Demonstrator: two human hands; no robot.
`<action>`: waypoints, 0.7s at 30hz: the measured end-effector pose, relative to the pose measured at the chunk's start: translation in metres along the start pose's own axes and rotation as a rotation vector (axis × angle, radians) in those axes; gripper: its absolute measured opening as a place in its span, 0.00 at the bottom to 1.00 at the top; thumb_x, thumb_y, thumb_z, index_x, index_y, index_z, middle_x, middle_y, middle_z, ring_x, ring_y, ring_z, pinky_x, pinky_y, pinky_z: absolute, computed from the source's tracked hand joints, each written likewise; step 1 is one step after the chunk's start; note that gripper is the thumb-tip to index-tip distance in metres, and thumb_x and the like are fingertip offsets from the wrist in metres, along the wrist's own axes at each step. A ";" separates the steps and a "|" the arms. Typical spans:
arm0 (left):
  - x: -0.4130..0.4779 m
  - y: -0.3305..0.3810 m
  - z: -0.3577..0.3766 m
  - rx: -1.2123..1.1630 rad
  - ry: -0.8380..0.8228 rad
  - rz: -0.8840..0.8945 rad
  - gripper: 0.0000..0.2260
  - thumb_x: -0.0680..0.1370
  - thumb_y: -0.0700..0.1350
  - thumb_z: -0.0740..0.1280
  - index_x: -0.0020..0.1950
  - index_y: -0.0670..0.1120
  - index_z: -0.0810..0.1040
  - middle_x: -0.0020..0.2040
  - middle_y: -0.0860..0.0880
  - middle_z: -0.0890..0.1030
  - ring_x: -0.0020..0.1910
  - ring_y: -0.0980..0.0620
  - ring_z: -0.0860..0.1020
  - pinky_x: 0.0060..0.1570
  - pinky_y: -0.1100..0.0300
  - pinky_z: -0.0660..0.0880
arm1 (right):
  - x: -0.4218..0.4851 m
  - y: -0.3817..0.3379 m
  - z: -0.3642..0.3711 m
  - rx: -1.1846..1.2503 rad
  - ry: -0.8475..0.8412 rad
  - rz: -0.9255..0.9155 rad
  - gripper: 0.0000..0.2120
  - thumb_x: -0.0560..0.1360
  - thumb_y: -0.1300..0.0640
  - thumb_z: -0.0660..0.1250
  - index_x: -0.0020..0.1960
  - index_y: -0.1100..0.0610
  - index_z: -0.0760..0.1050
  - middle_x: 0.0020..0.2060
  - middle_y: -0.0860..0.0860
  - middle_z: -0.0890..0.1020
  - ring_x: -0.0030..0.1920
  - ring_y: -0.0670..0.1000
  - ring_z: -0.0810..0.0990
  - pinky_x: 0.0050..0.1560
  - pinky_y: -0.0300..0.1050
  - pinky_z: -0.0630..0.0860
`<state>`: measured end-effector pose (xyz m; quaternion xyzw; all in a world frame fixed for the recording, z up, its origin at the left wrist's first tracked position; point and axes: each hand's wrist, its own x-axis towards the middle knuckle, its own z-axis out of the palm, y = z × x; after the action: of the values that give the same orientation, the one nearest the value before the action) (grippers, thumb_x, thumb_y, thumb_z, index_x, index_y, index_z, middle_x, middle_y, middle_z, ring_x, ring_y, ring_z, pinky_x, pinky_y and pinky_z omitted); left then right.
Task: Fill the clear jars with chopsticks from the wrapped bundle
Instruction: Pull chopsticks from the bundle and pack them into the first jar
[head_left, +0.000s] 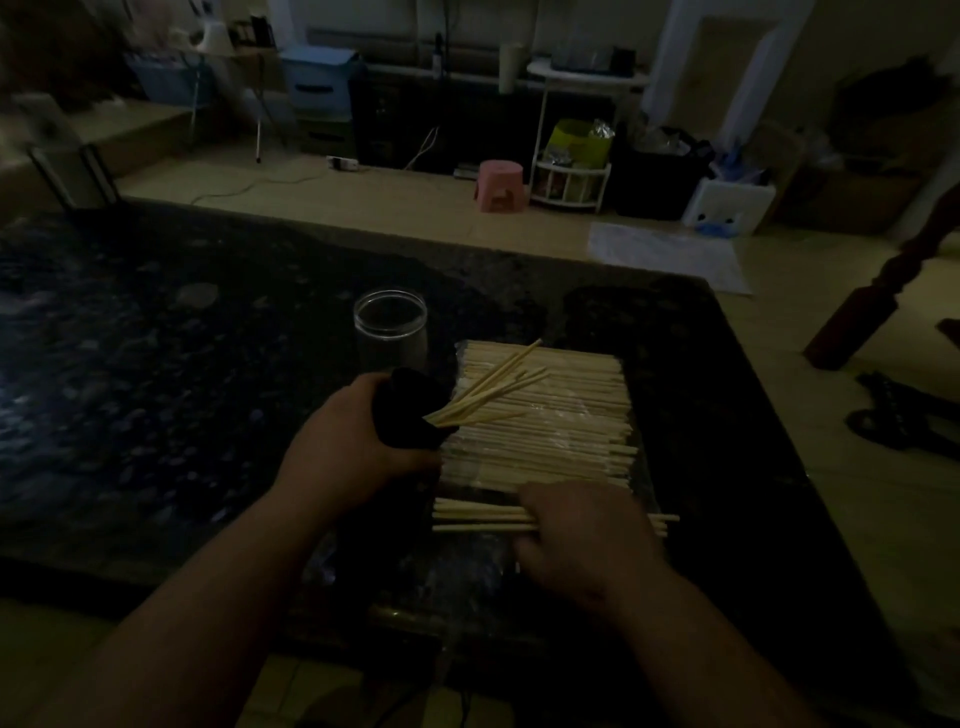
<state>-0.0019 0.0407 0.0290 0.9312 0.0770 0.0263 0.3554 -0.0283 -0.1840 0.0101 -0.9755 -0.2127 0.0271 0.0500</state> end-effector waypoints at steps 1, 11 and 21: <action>0.000 0.000 0.000 0.002 0.006 -0.001 0.40 0.59 0.54 0.81 0.68 0.52 0.70 0.61 0.51 0.77 0.57 0.53 0.75 0.51 0.60 0.69 | -0.002 -0.002 -0.004 0.009 0.053 -0.010 0.16 0.74 0.41 0.58 0.54 0.50 0.73 0.53 0.51 0.81 0.54 0.55 0.78 0.44 0.44 0.66; -0.003 0.004 0.008 0.070 -0.033 0.039 0.39 0.61 0.52 0.81 0.69 0.51 0.70 0.61 0.50 0.78 0.58 0.51 0.76 0.51 0.60 0.70 | 0.001 0.001 -0.017 0.027 0.752 -0.109 0.13 0.77 0.49 0.60 0.35 0.51 0.66 0.30 0.49 0.71 0.32 0.52 0.67 0.34 0.46 0.63; -0.002 -0.003 0.014 0.136 -0.023 -0.004 0.40 0.59 0.57 0.80 0.67 0.54 0.69 0.60 0.51 0.77 0.57 0.50 0.77 0.55 0.52 0.75 | 0.002 -0.007 -0.018 0.595 0.804 -0.023 0.13 0.82 0.50 0.57 0.40 0.51 0.70 0.37 0.44 0.69 0.37 0.42 0.71 0.38 0.29 0.67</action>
<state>-0.0026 0.0332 0.0170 0.9533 0.0763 0.0098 0.2922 -0.0276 -0.1787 0.0288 -0.8497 -0.1704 -0.2923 0.4043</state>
